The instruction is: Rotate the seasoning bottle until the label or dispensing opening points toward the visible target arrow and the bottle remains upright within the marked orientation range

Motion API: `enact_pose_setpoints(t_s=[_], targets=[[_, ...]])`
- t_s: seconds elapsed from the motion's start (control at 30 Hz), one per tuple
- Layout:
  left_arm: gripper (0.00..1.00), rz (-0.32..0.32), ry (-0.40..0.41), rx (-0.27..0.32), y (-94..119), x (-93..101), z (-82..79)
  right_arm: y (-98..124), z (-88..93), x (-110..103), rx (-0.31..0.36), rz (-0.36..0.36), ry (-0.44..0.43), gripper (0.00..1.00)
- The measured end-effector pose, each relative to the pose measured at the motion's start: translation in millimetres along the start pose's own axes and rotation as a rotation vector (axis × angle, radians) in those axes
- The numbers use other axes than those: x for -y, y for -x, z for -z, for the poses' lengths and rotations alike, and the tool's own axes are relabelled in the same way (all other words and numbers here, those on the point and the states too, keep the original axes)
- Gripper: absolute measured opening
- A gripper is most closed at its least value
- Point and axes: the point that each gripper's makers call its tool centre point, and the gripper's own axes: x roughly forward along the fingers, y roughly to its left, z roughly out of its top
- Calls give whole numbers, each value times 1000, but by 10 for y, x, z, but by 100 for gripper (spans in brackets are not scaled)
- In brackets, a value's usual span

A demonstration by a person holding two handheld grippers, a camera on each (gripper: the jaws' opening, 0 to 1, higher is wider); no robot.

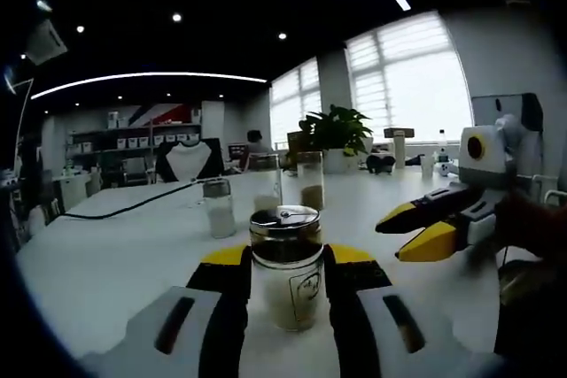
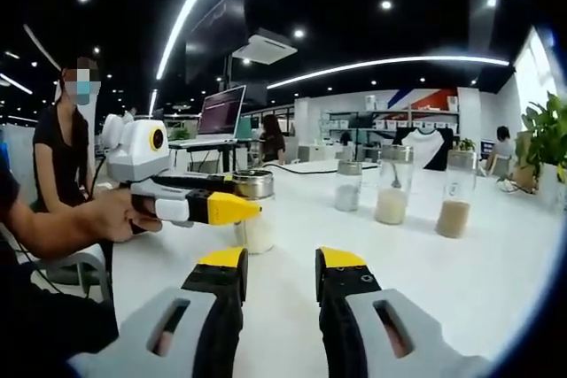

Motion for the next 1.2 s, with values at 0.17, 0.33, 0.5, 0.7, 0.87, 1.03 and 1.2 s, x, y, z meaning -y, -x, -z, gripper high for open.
enact_pose_setpoints(t_s=[0.17, 0.33, 0.5, 0.7, 0.87, 1.03, 1.2], targets=[[35, -5, -5, -1, -15, -35, -2, -18, 8, 7, 4, 1, -15, 30], [36, -2, -5, 2, -23, -42, -1, -27, -4, 6, 13, 0, -34, 33], [47, 2, -8, 4, -17, -21, -42, -25, -11, 33, 12, 7, -31, 33], [56, 21, -4, -16, -11, 8, -41, -29, -31, 50, 11, 10, -25, 33], [66, 12, 2, -19, 36, -33, -58, -21, -125, 96, 28, 18, -23, 33], [78, 32, 27, -42, 86, -24, -35, -46, -249, 190, 53, 14, -50, 34], [94, 94, 32, -85, 91, 62, 38, -176, -274, 246, 15, 17, 34, 35]])
